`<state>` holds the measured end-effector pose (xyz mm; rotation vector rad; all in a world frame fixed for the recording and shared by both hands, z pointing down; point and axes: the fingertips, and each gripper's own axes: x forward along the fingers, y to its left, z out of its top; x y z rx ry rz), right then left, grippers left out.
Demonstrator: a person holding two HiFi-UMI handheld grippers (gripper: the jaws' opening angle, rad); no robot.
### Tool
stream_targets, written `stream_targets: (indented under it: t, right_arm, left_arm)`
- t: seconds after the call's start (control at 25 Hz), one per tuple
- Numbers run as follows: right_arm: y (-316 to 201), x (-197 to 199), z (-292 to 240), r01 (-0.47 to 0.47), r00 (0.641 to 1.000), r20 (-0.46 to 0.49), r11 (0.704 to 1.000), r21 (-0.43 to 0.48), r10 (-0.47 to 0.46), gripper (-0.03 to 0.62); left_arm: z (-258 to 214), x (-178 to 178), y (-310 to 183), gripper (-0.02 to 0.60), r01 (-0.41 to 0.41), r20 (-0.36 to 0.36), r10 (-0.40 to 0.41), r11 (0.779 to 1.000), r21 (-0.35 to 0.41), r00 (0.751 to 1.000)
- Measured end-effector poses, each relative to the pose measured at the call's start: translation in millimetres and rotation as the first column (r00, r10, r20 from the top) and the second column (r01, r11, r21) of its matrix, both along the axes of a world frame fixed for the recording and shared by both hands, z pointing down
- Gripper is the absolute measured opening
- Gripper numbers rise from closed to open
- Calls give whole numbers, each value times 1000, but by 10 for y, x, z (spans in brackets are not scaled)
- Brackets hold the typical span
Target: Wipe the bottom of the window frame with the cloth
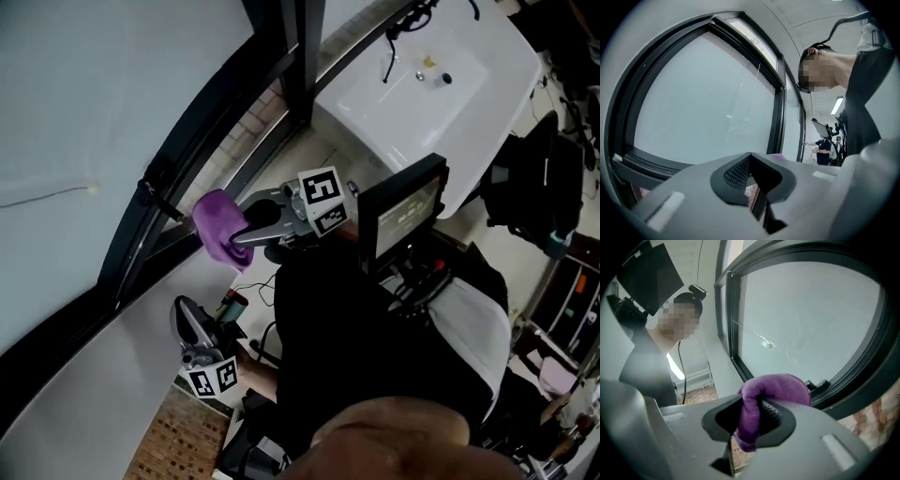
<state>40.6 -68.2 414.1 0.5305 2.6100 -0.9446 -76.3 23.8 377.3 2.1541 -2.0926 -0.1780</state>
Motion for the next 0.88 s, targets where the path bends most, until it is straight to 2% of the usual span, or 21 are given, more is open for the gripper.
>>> stream_targets:
  t: [0.16, 0.28, 0.52, 0.88]
  right_arm:
    - [14, 57, 0, -64, 998, -13, 998, 12, 65, 67]
    - [139, -57, -31, -47, 999, -21, 998, 40, 48, 67]
    - [667, -480, -151, -52, 996, -64, 994, 94, 58, 67]
    - [1498, -1226, -333, -44, 995, -80, 980, 193, 60, 67]
  left_arm:
    - [25, -56, -12, 2, -45, -18, 45, 999, 18, 999]
    - [28, -156, 165, 2, -21, -20, 22, 998, 51, 1000]
    - [117, -551, 642, 2, -33, -62, 39, 995, 92, 997]
    - [158, -1247, 1290, 2, -40, -71, 52, 985, 167, 996]
